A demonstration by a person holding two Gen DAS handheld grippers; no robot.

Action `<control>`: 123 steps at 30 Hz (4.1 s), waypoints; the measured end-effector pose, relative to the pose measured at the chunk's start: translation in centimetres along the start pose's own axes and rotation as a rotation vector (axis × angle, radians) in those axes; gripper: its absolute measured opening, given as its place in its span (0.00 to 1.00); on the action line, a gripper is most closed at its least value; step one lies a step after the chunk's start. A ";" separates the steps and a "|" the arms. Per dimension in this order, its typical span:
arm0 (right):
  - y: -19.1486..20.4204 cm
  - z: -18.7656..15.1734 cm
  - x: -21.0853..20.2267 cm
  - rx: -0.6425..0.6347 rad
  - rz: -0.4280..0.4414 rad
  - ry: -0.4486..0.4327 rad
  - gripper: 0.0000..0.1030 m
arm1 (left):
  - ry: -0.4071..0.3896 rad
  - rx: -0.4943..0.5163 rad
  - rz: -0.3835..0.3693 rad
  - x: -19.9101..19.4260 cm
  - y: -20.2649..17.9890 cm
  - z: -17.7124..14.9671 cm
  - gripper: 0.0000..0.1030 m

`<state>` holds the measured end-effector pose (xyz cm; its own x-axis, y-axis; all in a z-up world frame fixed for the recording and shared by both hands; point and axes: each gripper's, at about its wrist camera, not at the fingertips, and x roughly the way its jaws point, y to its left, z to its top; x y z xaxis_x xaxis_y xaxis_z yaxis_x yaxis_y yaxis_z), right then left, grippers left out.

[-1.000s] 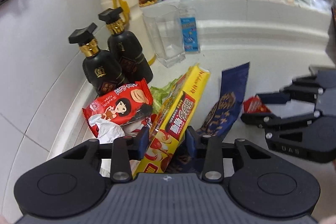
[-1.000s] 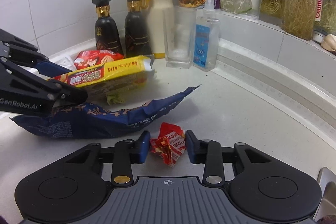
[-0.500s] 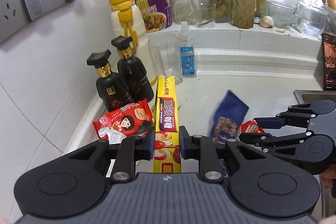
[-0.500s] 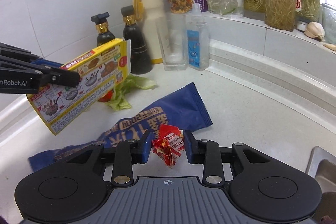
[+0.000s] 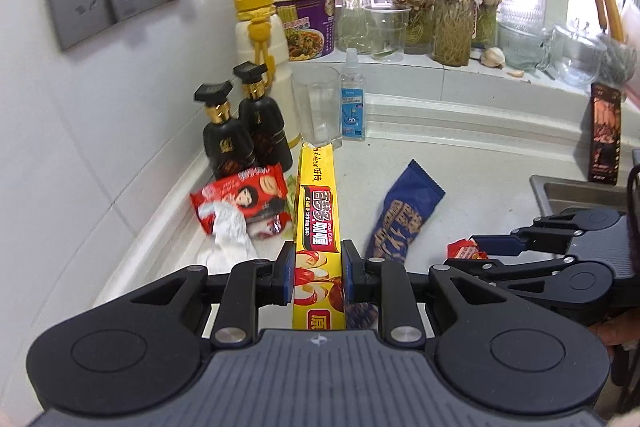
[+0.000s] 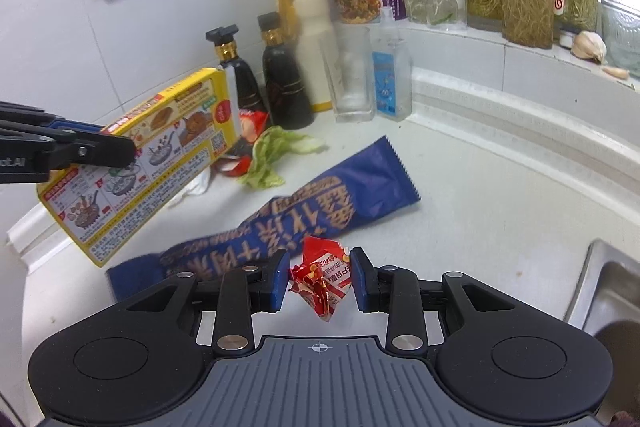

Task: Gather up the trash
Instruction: 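Carry the yellow box and red wrapper in both tools over the bin, then open both tools to drop the yellow box and red wrapper into the bin, then move both open tools from the bin to the tissues and cabbage by the bottles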

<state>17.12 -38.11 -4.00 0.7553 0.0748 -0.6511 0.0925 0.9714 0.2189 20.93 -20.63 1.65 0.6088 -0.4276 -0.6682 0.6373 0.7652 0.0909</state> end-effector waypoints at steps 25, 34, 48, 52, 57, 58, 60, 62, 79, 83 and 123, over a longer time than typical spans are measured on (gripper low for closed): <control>8.6 -7.0 -5.9 -0.024 0.133 0.124 0.30 | 0.055 -0.530 0.004 -11.9 4.3 -14.4 0.20; 12.5 -9.9 -7.5 -0.042 0.167 0.179 0.30 | 0.073 -0.619 0.028 -15.2 5.2 -18.9 0.20; 18.2 -14.0 -10.0 -0.091 0.235 0.262 0.30 | 0.112 -0.719 0.019 -17.8 5.9 -24.8 0.20; 20.2 -15.3 -10.0 -0.129 0.262 0.298 0.30 | 0.128 -0.755 0.022 -18.0 6.4 -26.7 0.20; 22.5 -17.1 -9.3 -0.175 0.297 0.355 0.30 | 0.159 -0.805 0.035 -17.7 7.1 -29.1 0.20; 23.0 -17.5 -9.0 -0.182 0.303 0.367 0.30 | 0.166 -0.819 0.038 -17.6 7.3 -29.7 0.20; 23.7 -18.4 -8.4 -0.194 0.317 0.389 0.30 | 0.182 -0.842 0.044 -17.3 7.6 -31.0 0.20; 24.4 -19.1 -7.6 -0.202 0.329 0.407 0.30 | 0.203 -0.861 0.053 -16.9 7.9 -32.3 0.20; 28.5 -25.1 5.9 -0.147 0.348 0.524 0.31 | 0.342 -0.917 0.119 -8.2 11.8 -39.3 0.20; 28.8 -25.1 8.2 -0.146 0.311 0.502 0.34 | 0.348 -0.890 0.131 -6.3 12.8 -38.9 0.20; 32.8 -23.7 3.5 -0.392 0.326 0.445 0.89 | 0.258 -0.861 0.285 -15.1 14.2 -35.1 0.98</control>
<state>7.45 -0.63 -16.34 0.3580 0.3818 -0.8521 -0.4003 0.8872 0.2293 4.21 13.62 -12.88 0.4990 -0.1288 -0.8570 -0.1502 0.9611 -0.2319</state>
